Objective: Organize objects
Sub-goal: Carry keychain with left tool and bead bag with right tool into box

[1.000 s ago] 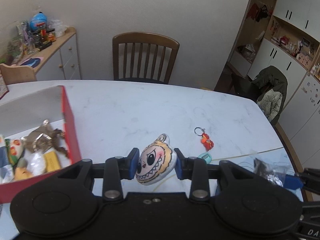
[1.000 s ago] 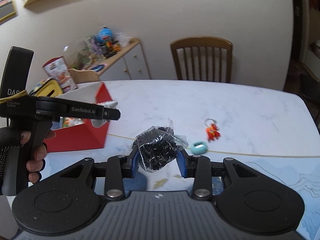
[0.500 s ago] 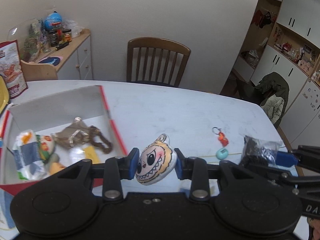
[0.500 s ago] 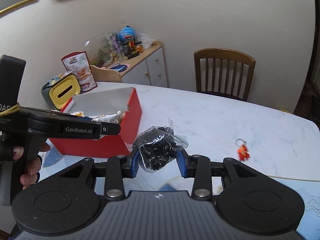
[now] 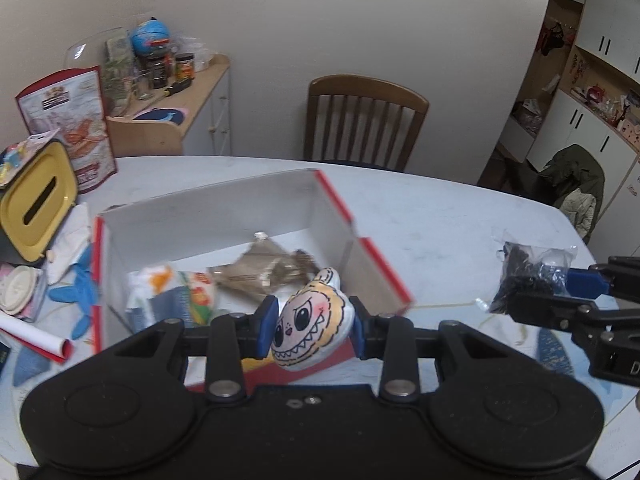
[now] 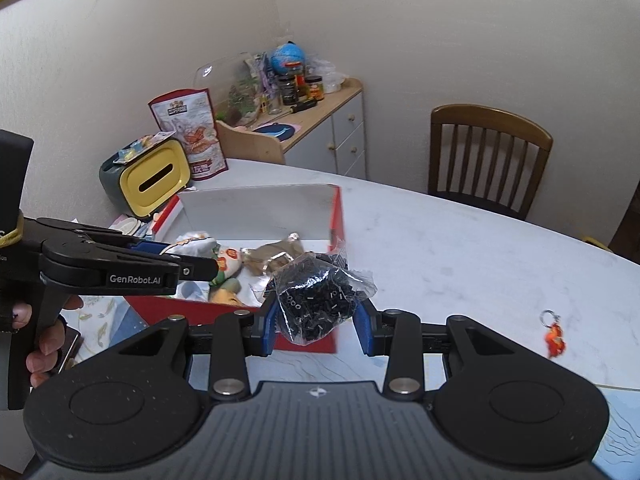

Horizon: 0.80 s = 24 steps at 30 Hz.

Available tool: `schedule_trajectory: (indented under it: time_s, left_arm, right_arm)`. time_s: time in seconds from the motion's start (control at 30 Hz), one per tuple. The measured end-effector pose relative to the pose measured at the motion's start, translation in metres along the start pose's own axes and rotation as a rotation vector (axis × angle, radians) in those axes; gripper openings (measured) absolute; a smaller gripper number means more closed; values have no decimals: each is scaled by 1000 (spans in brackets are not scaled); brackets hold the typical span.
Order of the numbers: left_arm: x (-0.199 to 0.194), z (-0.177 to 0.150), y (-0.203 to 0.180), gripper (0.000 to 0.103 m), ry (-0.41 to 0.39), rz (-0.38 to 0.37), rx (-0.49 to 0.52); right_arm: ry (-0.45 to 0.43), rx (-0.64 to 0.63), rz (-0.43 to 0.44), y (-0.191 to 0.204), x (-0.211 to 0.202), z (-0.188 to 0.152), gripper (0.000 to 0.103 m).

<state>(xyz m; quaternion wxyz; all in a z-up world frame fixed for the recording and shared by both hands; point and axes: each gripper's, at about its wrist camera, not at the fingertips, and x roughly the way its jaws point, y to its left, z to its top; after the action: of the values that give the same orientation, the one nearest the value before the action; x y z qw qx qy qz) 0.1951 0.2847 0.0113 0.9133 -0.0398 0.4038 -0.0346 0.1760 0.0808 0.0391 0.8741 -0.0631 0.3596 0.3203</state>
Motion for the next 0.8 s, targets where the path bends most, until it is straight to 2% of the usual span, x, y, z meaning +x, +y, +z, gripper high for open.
schedule_trajectory:
  time_s: [0.37,0.63,0.8]
  left_arm:
    - [21,7,75,36,43,21,-105]
    - [47,18,99,36,55,53,-96]
    - [68,20,103,36,84,44,-83]
  right_arm:
    - [42,-25,-36,32,60,21,37]
    - [98,-30,-60,36,116,26,37]
    - [139,-21,-83,35,152,29,37]
